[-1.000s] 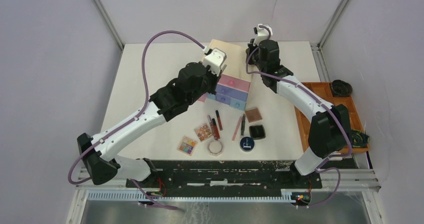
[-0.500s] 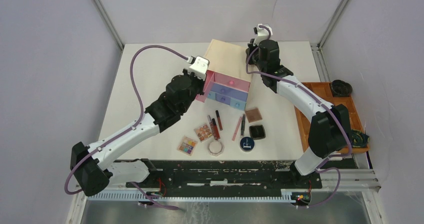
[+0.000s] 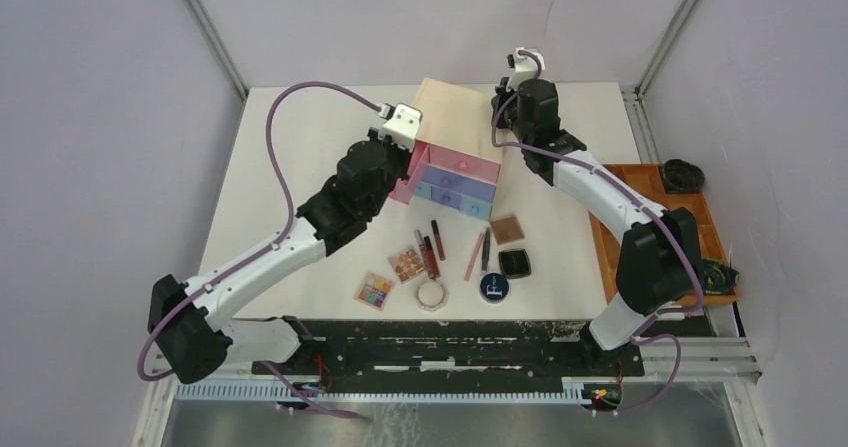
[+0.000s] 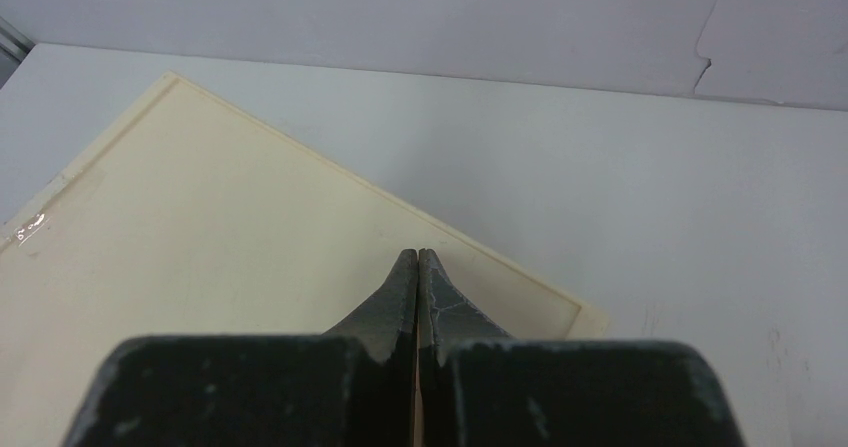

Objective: Organize the makeup
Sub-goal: Place the makeup in the drawer.

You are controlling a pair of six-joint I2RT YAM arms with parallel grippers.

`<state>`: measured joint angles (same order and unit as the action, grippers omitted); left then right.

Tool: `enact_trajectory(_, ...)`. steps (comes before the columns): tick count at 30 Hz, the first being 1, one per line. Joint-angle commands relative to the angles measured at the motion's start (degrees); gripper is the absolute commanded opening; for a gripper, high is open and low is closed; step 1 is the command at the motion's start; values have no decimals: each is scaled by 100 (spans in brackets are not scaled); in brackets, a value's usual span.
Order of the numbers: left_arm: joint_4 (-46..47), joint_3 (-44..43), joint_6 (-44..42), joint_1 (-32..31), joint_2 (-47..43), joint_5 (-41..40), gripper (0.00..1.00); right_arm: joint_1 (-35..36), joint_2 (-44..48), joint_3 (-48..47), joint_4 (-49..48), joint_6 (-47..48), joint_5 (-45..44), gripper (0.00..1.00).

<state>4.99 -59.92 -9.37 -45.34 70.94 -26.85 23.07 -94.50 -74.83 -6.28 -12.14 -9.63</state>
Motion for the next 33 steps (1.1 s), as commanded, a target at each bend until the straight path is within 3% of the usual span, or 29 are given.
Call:
enact_trajectory(1,-113,-191,-30,26,-232,-88,3,-57,-543,394,1801,13,9,1)
enact_trajectory(8,1452,707,-524,59,-552,-296,3,-59,-537,425,1796,-8,75,1)
enact_trajectory(14,1932,614,-700,78,-132,-179,3,-64,-530,435,1797,-3,54,1)
enact_trajectory(25,1543,442,-684,97,91,-13,3,-59,-548,430,1789,17,26,1)
enact_trajectory(33,590,-397,-935,109,-68,-19,3,-61,-583,408,1780,10,59,1)
